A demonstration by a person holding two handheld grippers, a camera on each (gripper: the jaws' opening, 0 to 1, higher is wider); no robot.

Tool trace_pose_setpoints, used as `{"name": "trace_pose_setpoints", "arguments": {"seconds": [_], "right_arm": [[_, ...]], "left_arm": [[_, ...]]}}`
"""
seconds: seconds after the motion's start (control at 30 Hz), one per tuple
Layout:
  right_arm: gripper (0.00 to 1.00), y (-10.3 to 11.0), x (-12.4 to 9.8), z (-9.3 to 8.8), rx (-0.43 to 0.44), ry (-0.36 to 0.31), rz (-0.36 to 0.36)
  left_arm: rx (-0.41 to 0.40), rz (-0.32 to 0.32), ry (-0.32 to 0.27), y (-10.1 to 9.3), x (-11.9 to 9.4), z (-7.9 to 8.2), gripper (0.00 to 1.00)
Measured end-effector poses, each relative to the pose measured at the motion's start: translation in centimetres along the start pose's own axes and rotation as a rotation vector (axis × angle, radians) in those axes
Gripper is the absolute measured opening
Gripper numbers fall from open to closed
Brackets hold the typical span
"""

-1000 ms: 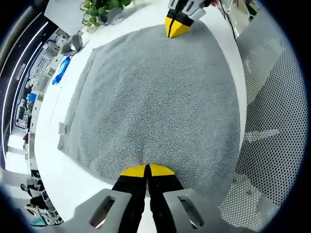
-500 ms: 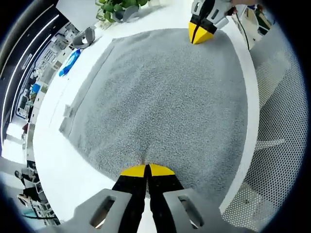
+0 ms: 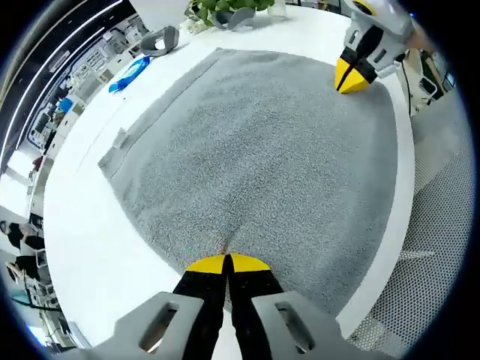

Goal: Fold the towel on the table until its edges align and the towel forms a compact rectangular stack.

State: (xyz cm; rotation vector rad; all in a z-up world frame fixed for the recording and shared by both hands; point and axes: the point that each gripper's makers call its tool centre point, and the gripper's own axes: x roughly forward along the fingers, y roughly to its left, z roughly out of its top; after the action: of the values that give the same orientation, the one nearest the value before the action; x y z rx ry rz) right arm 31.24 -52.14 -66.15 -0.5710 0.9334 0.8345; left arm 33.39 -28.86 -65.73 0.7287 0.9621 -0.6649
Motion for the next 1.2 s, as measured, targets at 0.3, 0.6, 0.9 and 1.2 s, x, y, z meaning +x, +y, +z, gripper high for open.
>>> {"name": "trace_pose_setpoints", "arguments": {"seconds": [0.3, 0.6, 0.9, 1.2], "right_arm": [[0.0, 0.1, -0.2, 0.0, -0.04, -0.049, -0.024], [0.0, -0.3, 0.3, 0.8, -0.064, -0.024, -0.06], [0.0, -0.8, 0.7, 1.4, -0.052, -0.068, -0.074], [0.04, -1.1, -1.9, 1.6, 0.067, -0.28, -0.044]], "left_arm": [[0.005, 0.019, -0.108, -0.8, -0.5, -0.4, 0.01], [0.224, 0.089, -0.058, 0.0, 0.0, 0.2, 0.01], [0.192, 0.102, -0.061, 1.4, 0.4, 0.4, 0.01], [-0.283, -0.051, -0.22, 1.6, -2.8, -2.3, 0.03]]}}
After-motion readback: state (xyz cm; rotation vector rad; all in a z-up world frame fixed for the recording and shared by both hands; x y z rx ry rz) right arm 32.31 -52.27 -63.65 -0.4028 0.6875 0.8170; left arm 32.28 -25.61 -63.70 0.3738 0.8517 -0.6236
